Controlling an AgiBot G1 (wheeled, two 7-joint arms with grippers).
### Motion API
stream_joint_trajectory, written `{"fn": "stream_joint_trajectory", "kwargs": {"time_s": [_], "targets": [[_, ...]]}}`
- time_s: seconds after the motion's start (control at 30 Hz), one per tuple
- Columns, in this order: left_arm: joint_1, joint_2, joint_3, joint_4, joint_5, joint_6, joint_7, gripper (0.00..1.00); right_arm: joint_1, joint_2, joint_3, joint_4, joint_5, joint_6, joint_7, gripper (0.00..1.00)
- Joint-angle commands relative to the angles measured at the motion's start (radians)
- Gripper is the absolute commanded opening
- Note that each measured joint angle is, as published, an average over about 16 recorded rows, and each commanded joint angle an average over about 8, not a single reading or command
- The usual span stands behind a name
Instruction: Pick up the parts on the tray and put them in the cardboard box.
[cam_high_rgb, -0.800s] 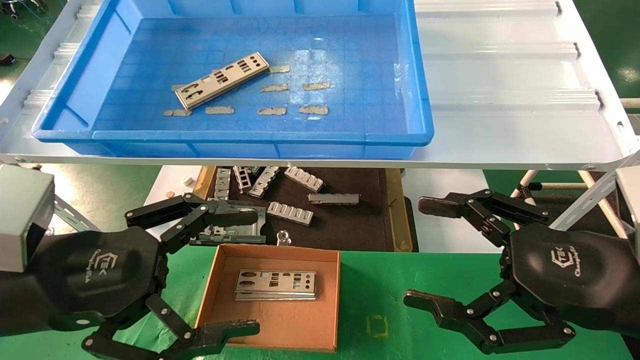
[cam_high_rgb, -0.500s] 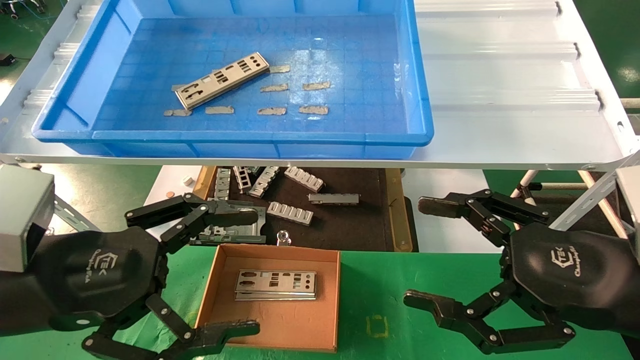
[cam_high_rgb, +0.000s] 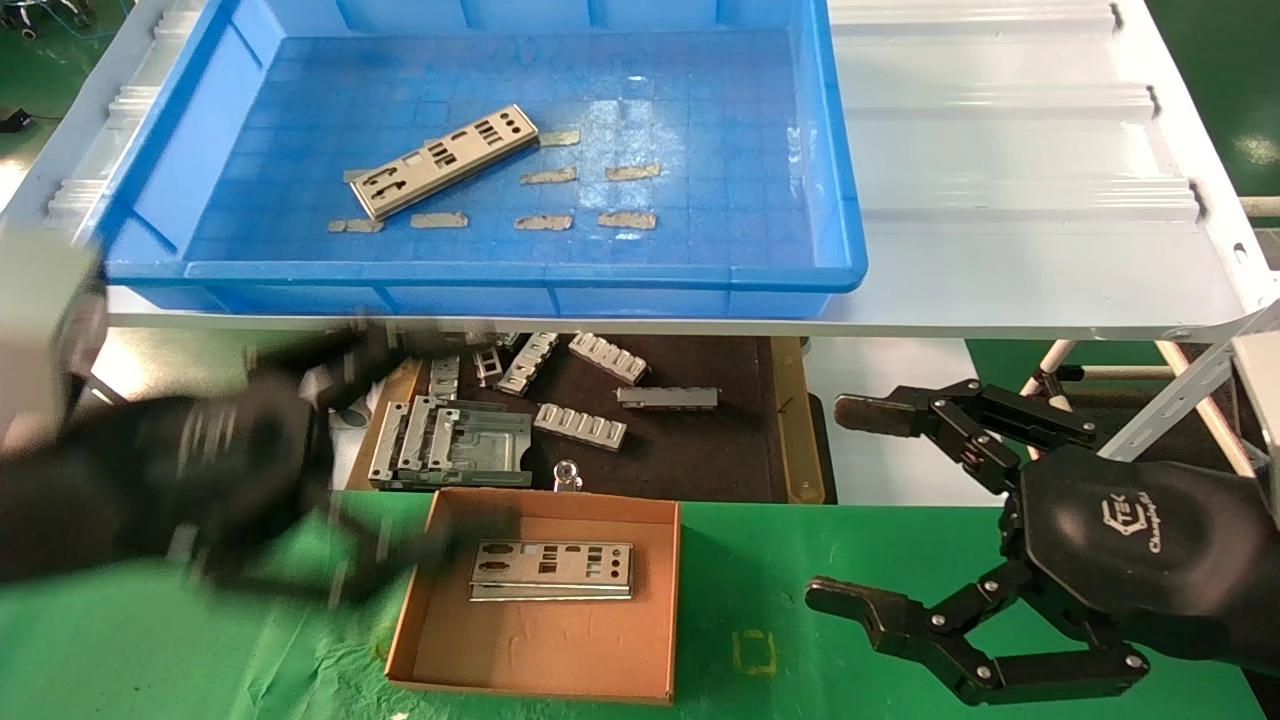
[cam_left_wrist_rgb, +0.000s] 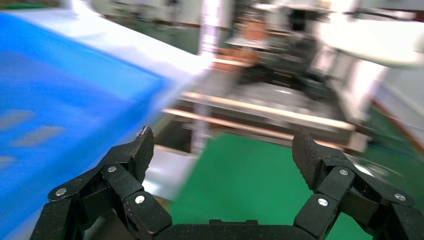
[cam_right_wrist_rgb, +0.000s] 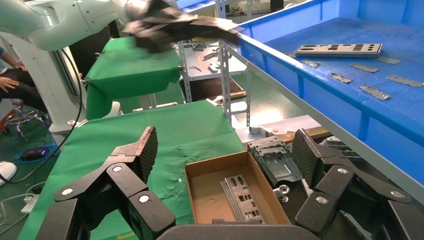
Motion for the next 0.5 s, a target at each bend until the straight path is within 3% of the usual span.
{"fn": "stream_joint_trajectory", "kwargs": {"time_s": [0.03, 0.27, 0.5], "targets": [[-0.014, 0.012, -0.003, 0.013, 0.011, -0.055, -0.017, 1.0, 0.0, 0.0, 0.0, 0.0, 0.0, 0.0, 0.0, 0.0], [-0.206, 0.11, 0.048, 0.173, 0.182, -0.201, 0.015, 1.0, 0.0, 0.0, 0.0, 0.0, 0.0, 0.0, 0.0, 0.0], [-0.435, 0.212, 0.137, 0.427, 0.349, -0.203, 0.068, 1.0, 0.0, 0.0, 0.0, 0.0, 0.0, 0.0, 0.0, 0.0]]}}
